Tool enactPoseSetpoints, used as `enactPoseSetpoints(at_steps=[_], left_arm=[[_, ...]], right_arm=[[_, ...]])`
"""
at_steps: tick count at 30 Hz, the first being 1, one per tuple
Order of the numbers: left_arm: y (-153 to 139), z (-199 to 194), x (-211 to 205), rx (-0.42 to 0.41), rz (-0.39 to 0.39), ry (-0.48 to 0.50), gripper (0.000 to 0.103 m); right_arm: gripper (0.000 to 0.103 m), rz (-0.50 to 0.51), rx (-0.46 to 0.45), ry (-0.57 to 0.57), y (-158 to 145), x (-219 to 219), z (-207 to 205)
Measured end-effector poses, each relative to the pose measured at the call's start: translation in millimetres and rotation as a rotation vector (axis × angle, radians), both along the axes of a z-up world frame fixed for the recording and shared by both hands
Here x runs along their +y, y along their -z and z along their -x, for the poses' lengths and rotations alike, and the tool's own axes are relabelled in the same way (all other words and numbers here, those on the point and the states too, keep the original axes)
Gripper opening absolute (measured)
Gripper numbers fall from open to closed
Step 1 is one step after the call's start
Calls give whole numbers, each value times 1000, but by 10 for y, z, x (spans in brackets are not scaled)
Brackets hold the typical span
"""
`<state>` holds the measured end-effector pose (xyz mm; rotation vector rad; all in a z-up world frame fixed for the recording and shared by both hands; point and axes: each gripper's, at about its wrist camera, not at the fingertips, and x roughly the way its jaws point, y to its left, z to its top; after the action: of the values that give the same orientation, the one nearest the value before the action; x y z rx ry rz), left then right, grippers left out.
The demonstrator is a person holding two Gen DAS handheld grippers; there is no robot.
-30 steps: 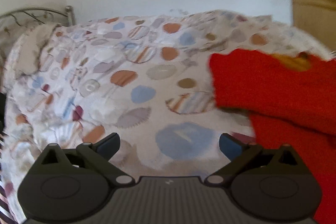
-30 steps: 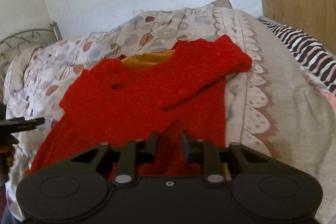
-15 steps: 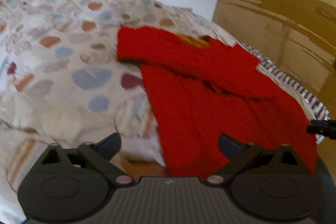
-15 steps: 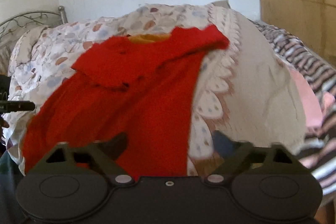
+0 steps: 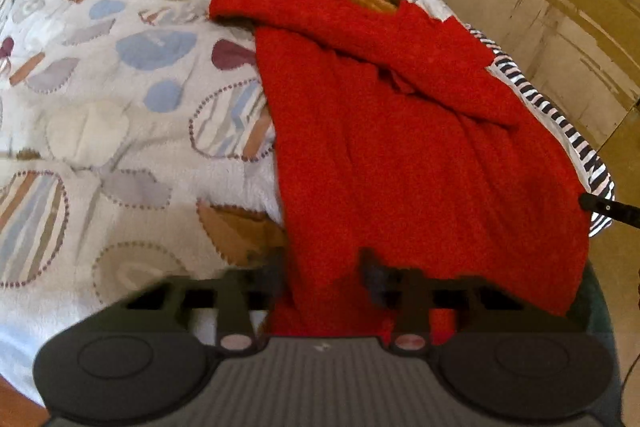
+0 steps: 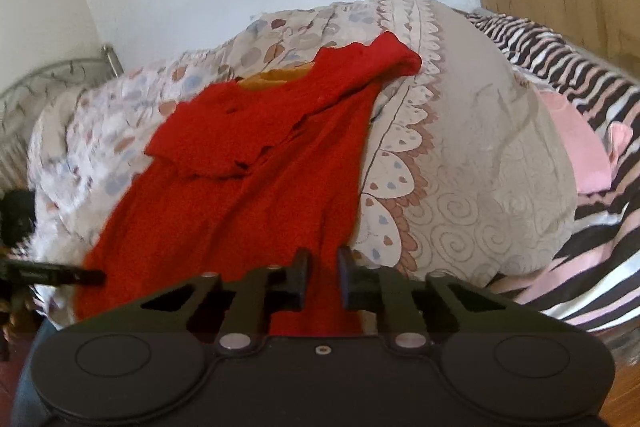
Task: Fold small clothes
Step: 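Grasp the sweater hem with the left gripper while the right gripper grasps the hem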
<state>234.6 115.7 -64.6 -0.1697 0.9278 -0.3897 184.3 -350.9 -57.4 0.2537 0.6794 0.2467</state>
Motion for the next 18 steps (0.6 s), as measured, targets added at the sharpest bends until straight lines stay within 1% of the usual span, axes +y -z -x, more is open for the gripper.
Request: enactPoseSetpoints(at_steps=[1,4,8,10,13,14,16,18], left_arm=[[-39,24,9,-5,13,-10,22],[-197,95,4,-27,29,-26,16],[-488,216,0,-49,33,-44,14],[-569,259,21,-47,29,-40,9],[-510,271,78,-13,23,-43,8],[-450,274,100,10,11,-49,5],[-325,283,147,43,-9,-71,4],[-226,301,209,51,-1,-95,4]], right_arm=[[4,9,-11,-3,-35,1,11],[3,15,-56,-10,-196,-23,34],[3,37,-116,-16,-421,-48,57],[3,51,-128,-17,-472,-57,65],[3,68,-103,-16,-395,-67,46],[3,68,-89,-11,-339,-78,53],[3,71,-55,7,-218,-91,54],[3,66,-30,15,-132,-103,62]])
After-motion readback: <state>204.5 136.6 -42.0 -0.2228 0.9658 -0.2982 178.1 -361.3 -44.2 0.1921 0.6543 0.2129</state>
